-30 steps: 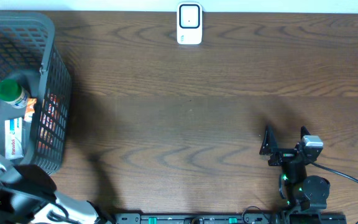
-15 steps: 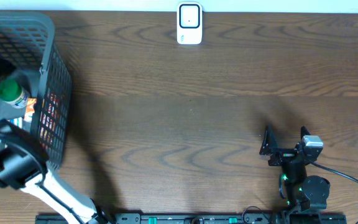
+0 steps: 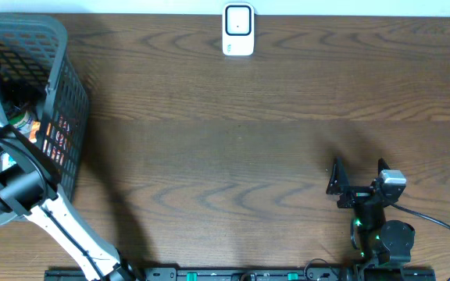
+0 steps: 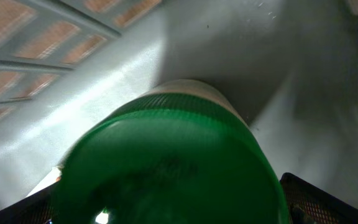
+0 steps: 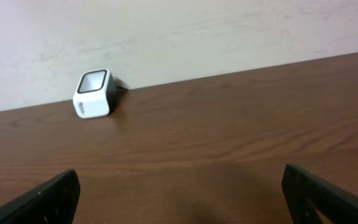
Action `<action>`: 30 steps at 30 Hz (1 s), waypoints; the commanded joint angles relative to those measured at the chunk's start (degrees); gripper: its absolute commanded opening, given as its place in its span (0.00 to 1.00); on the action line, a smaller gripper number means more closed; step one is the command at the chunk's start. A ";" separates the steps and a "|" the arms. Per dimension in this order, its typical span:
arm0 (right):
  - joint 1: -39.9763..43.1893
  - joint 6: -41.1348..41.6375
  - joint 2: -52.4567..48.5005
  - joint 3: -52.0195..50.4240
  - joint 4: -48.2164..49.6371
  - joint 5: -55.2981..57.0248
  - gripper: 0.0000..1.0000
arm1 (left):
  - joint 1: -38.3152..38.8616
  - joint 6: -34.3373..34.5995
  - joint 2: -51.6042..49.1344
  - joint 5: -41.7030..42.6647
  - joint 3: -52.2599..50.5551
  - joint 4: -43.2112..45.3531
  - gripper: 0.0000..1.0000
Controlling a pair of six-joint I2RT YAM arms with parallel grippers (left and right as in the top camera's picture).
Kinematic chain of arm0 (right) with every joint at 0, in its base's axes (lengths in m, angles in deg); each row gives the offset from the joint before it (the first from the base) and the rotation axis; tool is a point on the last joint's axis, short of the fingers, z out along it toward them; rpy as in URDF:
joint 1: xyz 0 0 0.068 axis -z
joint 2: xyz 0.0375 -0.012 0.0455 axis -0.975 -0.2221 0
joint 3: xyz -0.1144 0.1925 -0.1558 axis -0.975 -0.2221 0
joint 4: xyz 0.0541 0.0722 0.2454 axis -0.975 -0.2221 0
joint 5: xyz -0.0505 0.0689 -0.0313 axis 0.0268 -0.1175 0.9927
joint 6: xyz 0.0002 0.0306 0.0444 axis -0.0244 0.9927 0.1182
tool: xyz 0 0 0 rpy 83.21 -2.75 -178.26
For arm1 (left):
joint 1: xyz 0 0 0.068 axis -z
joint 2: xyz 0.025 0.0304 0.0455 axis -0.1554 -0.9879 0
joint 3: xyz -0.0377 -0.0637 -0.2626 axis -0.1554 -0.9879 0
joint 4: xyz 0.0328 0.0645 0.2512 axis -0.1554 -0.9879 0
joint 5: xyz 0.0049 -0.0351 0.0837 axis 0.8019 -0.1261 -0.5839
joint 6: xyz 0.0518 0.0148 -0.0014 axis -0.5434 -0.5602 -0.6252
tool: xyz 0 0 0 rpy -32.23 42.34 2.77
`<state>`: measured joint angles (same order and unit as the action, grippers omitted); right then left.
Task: Scan the item barcode
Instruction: 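Reach the left gripper into the basket and grasp the green-capped jar, then lift the jar out and carry it toward the white scanner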
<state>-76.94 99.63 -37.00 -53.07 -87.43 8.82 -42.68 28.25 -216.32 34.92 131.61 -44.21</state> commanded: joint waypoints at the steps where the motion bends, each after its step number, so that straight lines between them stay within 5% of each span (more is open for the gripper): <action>1: -0.48 -0.83 0.44 -0.07 -0.17 0.55 0.99 | -0.24 1.11 -2.21 -0.92 0.55 0.42 0.98; 6: -0.48 -0.83 0.44 -0.07 -0.17 0.55 0.99 | -0.26 1.09 -2.32 -0.92 0.52 1.03 0.97; 13: -0.48 -0.83 0.44 -0.07 -0.17 0.55 0.99 | -0.24 1.09 -2.32 -0.94 0.52 0.28 0.64; 30: -0.48 -0.83 0.44 -0.07 -0.17 0.55 0.99 | -0.17 1.09 10.58 -3.69 0.55 -5.60 0.61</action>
<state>-76.94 99.63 -37.00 -53.07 -87.43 8.84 -42.68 29.40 -213.64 32.82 131.54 -49.10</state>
